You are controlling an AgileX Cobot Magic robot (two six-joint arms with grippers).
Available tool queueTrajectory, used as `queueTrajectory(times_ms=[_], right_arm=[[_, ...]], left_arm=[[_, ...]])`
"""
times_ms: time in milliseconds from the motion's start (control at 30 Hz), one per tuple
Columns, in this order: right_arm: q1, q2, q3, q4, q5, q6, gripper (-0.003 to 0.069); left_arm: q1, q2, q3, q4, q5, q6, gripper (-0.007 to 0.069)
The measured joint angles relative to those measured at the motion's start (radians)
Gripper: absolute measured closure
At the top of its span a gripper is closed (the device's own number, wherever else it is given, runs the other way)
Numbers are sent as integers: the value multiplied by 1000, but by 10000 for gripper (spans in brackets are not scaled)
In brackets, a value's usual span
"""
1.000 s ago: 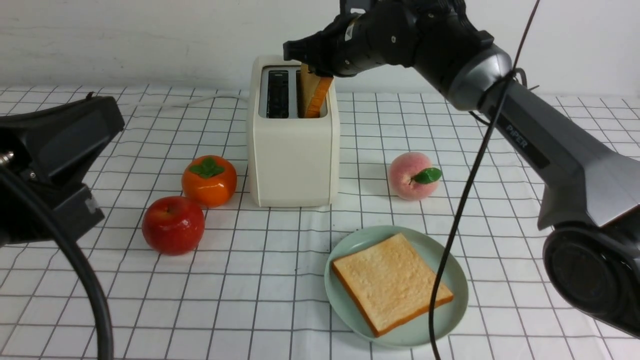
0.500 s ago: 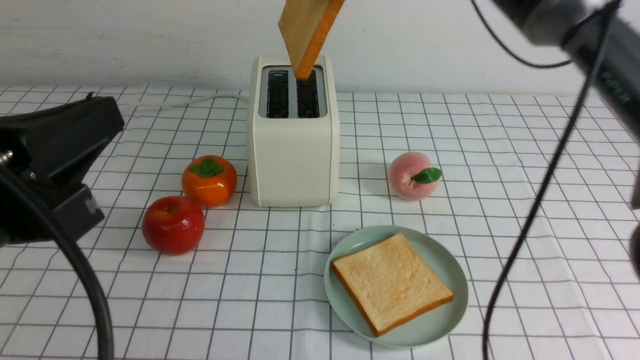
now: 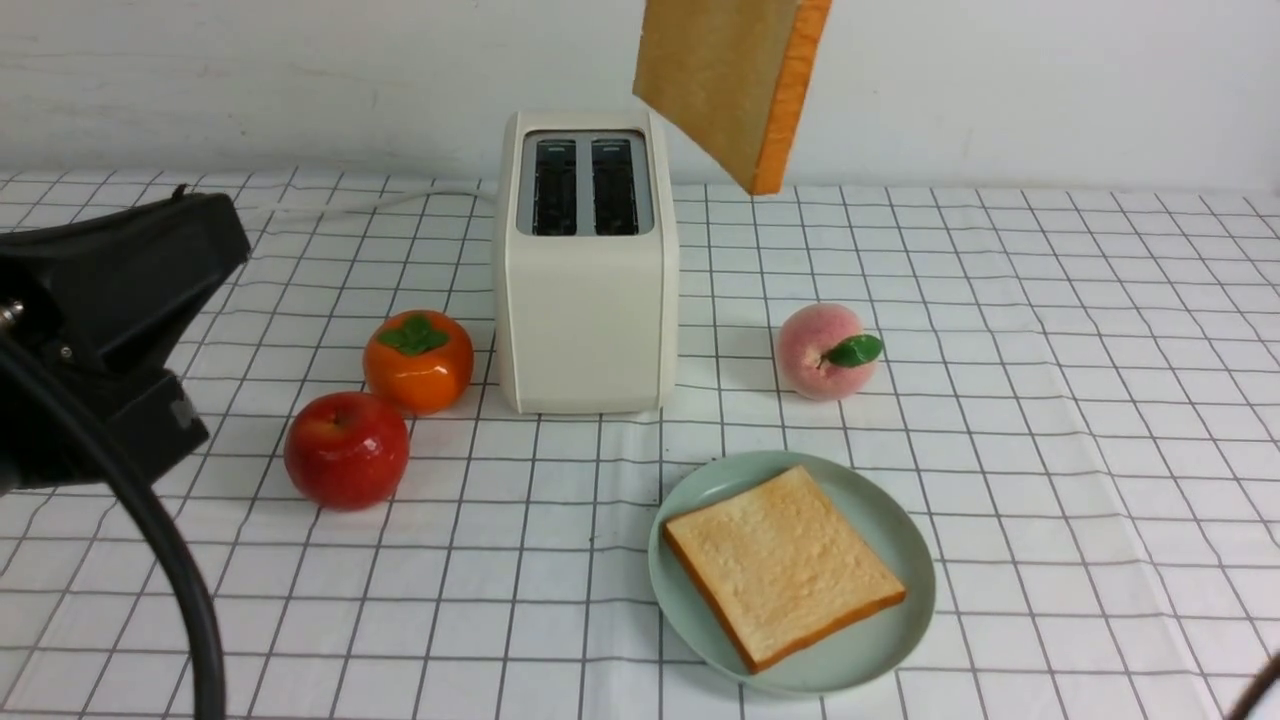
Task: Take toasted bread from bread machine on white checkered table place on plate.
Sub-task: 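Place the held slice of bread on top of the slice on the plate with the right gripper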
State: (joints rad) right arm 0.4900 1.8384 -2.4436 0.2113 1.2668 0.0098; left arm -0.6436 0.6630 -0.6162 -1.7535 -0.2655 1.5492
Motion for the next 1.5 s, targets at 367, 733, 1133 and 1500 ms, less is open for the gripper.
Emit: queueTrajectory(times_ms=[367,733,1133,1500], right_arm=[[-75,-614,1011,-85,-127,122,582],[-269,-575,1506,748,-523,-416,582],[-290,-374,1552,1306,-565,-938,582],[-290,-265,1552,1357,-566,-997,585]], left_arm=[[-1,0,1,0,100,0,603],[-1,0,58,12,361,0,603],[-1,0,175,29,464,0,603],[-1,0,257,31,396,0,603]])
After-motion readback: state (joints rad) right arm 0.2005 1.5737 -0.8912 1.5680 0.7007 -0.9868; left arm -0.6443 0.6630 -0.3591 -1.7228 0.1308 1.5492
